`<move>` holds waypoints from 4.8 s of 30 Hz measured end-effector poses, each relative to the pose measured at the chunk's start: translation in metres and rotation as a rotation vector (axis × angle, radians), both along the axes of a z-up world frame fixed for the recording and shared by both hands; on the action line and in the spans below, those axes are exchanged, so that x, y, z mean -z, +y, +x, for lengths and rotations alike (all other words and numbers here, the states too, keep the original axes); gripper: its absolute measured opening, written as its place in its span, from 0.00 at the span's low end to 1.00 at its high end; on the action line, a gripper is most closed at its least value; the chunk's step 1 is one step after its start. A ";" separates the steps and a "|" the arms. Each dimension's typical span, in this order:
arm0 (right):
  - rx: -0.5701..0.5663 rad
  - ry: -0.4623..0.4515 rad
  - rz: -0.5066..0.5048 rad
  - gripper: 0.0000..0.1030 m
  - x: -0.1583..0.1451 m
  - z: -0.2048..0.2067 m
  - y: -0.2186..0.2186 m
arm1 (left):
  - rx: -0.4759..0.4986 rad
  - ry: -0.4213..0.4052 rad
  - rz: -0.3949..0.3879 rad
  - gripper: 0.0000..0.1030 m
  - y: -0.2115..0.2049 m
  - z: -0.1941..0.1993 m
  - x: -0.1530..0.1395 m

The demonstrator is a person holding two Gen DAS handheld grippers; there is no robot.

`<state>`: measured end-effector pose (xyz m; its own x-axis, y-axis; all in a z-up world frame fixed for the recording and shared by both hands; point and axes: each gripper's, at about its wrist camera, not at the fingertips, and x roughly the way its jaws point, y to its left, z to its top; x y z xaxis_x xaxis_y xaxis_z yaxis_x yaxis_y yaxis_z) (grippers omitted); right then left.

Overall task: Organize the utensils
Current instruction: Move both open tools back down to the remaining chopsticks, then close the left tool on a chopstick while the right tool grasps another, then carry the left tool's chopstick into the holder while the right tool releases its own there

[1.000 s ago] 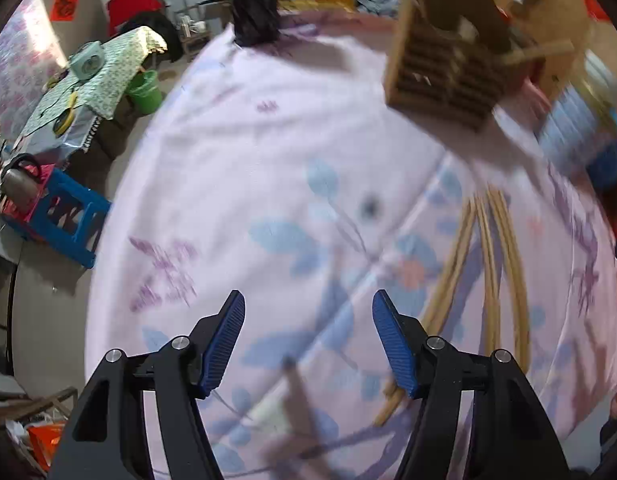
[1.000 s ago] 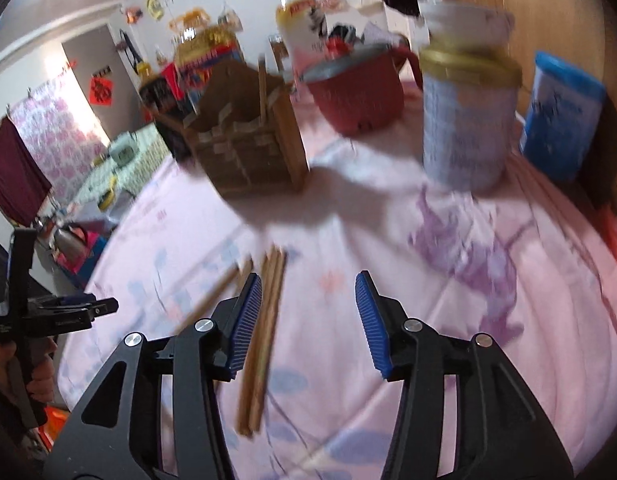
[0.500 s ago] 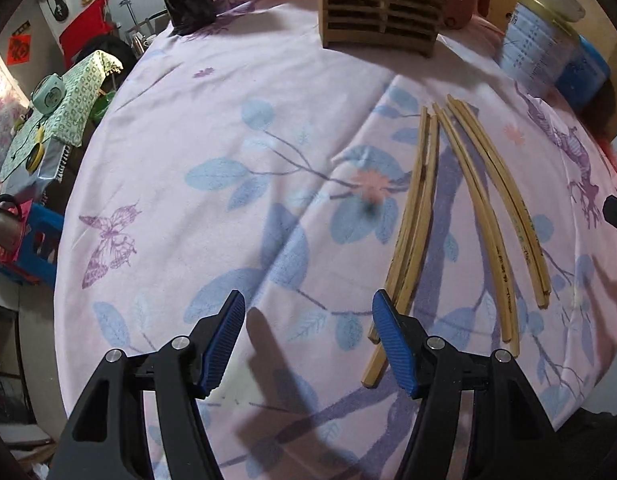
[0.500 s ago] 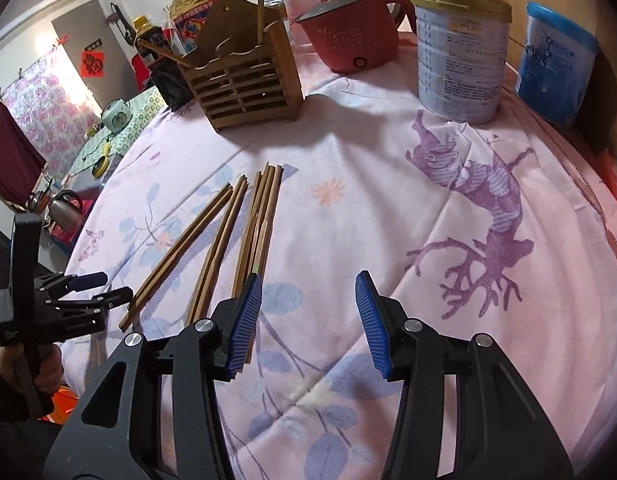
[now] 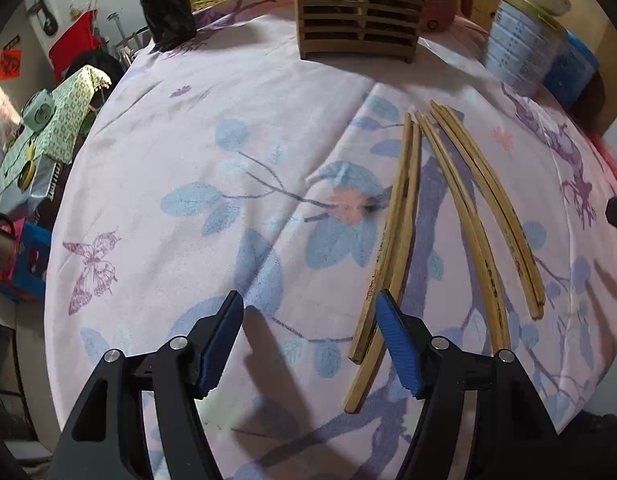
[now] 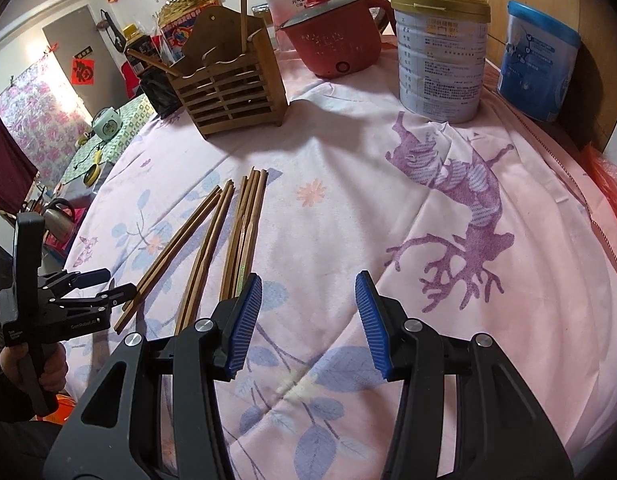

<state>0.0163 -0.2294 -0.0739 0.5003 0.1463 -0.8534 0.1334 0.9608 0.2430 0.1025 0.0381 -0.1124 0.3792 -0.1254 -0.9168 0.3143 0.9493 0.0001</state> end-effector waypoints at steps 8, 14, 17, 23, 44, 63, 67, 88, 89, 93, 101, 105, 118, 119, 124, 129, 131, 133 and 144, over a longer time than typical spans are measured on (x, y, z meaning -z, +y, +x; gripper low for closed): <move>-0.043 -0.005 -0.001 0.48 -0.001 0.006 0.011 | 0.034 -0.020 0.021 0.66 -0.009 -0.010 0.004; -0.048 0.001 0.017 0.48 0.002 0.010 0.011 | -0.013 -0.014 -0.008 0.50 0.010 -0.011 0.001; -0.059 0.002 0.018 0.48 0.003 0.011 0.013 | -0.039 -0.019 0.003 0.49 0.020 -0.015 0.002; -0.084 -0.002 0.012 0.48 0.002 0.014 0.017 | -0.094 0.028 -0.089 0.22 0.037 -0.017 -0.003; -0.384 0.111 0.078 0.47 0.030 0.013 0.053 | -0.014 0.000 -0.153 0.08 0.001 -0.033 -0.014; -0.279 0.081 -0.030 0.34 0.036 0.011 0.027 | -0.028 -0.019 -0.165 0.08 0.010 -0.018 -0.024; -0.308 0.088 -0.051 0.34 0.042 0.013 0.035 | -0.034 -0.010 -0.173 0.08 0.011 -0.013 -0.023; -0.229 -0.140 -0.132 0.06 -0.016 0.004 0.024 | -0.071 -0.045 -0.187 0.08 0.014 -0.013 -0.054; -0.218 -0.167 -0.129 0.06 -0.025 0.005 0.023 | -0.072 -0.057 -0.189 0.08 0.014 -0.012 -0.059; -0.187 -0.241 -0.113 0.06 -0.051 0.008 0.019 | -0.086 -0.116 -0.227 0.07 0.016 -0.010 -0.089; -0.162 -0.295 -0.077 0.06 -0.075 0.010 0.012 | -0.034 -0.144 -0.195 0.10 0.010 -0.013 -0.096; -0.165 -0.281 -0.075 0.06 -0.072 0.006 0.011 | -0.006 -0.073 -0.148 0.29 0.019 -0.028 -0.054; -0.169 -0.256 -0.067 0.06 -0.068 0.001 0.010 | 0.044 -0.013 -0.118 0.07 0.027 -0.047 0.001; -0.169 -0.256 -0.067 0.06 -0.068 0.001 0.010 | 0.041 -0.007 -0.144 0.07 0.029 -0.048 -0.003; -0.166 -0.271 -0.067 0.06 -0.072 0.001 0.011 | 0.066 -0.105 -0.176 0.06 0.016 -0.051 -0.053; -0.171 -0.307 -0.069 0.06 -0.084 0.003 0.013 | 0.070 -0.203 -0.225 0.06 0.005 -0.042 -0.111; -0.172 -0.325 -0.075 0.06 -0.092 0.004 0.014 | 0.069 -0.228 -0.240 0.06 -0.002 -0.035 -0.134; -0.173 -0.344 -0.081 0.06 -0.099 0.004 0.013 | 0.077 -0.249 -0.247 0.06 -0.008 -0.031 -0.151; -0.169 -0.390 -0.079 0.06 -0.122 0.012 0.006 | 0.126 -0.276 -0.309 0.06 -0.030 -0.013 -0.196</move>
<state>0.0282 -0.2232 0.0483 0.7623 0.1957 -0.6169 -0.1151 0.9790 0.1684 0.0890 0.0078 0.0834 0.5689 -0.4391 -0.6954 0.4556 0.8722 -0.1780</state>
